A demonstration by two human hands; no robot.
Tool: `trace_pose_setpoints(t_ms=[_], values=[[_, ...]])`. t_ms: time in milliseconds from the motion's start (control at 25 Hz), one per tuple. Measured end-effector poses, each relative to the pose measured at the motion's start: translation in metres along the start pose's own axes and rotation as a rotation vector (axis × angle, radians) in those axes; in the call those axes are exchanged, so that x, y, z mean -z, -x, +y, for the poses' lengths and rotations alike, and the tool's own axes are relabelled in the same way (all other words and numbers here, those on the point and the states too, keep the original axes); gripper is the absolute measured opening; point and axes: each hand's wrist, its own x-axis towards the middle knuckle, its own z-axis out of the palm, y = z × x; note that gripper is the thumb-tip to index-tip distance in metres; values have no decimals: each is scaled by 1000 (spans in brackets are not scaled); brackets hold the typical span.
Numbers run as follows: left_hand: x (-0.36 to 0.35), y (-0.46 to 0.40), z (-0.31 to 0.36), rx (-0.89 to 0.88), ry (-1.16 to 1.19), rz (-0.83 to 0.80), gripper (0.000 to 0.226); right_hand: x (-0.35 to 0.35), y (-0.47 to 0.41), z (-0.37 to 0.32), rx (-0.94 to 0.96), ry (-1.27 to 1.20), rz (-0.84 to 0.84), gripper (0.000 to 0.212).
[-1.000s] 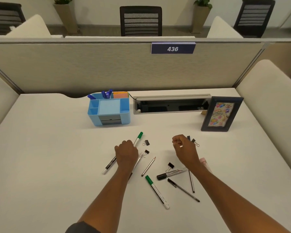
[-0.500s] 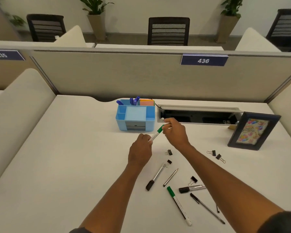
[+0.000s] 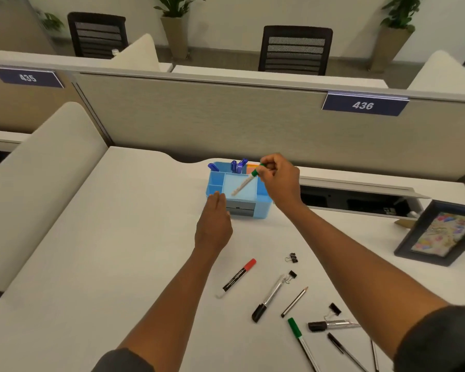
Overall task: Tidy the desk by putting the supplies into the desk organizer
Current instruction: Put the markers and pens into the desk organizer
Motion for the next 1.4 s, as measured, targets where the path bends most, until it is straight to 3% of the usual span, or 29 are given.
trace_pose_setpoints(t_ms=[160, 360, 920, 1400], values=[[-2, -8, -12, -63, -86, -82, 63, -24, -28, -14, 104, -9, 24, 6], [-8, -7, -21, -101, -119, -59, 67, -65, -42, -10, 175, 76, -48, 3], [-16, -10, -24, -86, -10, -48, 66, -110, -65, 24, 215, 625, -289, 15], [-15, -9, -23, -80, -16, -56, 67, -92, -63, 23, 213, 524, -293, 33]])
